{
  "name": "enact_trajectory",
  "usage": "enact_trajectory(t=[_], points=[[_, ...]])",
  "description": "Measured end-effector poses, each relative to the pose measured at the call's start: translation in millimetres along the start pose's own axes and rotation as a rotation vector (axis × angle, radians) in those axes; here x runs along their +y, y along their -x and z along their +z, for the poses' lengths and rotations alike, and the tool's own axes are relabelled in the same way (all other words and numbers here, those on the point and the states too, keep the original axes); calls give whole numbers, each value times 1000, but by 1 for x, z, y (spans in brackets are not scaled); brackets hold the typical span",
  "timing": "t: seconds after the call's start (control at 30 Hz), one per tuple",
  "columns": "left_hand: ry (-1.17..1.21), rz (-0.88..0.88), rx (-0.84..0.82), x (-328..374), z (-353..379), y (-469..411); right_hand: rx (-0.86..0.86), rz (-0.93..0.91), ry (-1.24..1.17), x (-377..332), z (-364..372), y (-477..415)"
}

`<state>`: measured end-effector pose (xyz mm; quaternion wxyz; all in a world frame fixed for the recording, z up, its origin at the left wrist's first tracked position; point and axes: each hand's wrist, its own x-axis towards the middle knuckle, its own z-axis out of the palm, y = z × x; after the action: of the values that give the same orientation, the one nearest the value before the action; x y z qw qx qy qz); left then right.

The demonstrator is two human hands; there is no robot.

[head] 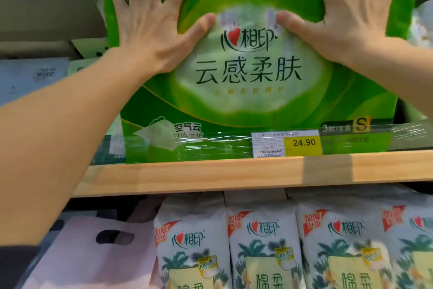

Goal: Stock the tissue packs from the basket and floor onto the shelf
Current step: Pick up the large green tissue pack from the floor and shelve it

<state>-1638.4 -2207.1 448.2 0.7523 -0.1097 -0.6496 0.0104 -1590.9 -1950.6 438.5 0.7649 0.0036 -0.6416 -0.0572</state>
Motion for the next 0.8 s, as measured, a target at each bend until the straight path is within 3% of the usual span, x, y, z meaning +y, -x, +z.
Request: enact_trajectory(t=[0.37, 0.53, 0.8], points=[[56, 10, -81, -3, 40, 8, -87, -59, -71, 9, 39, -2], [40, 4, -81, -4, 51, 11, -40, -63, -93, 12, 55, 8], [78, -27, -191, -5, 48, 11, -166, -94, -68, 12, 50, 4]])
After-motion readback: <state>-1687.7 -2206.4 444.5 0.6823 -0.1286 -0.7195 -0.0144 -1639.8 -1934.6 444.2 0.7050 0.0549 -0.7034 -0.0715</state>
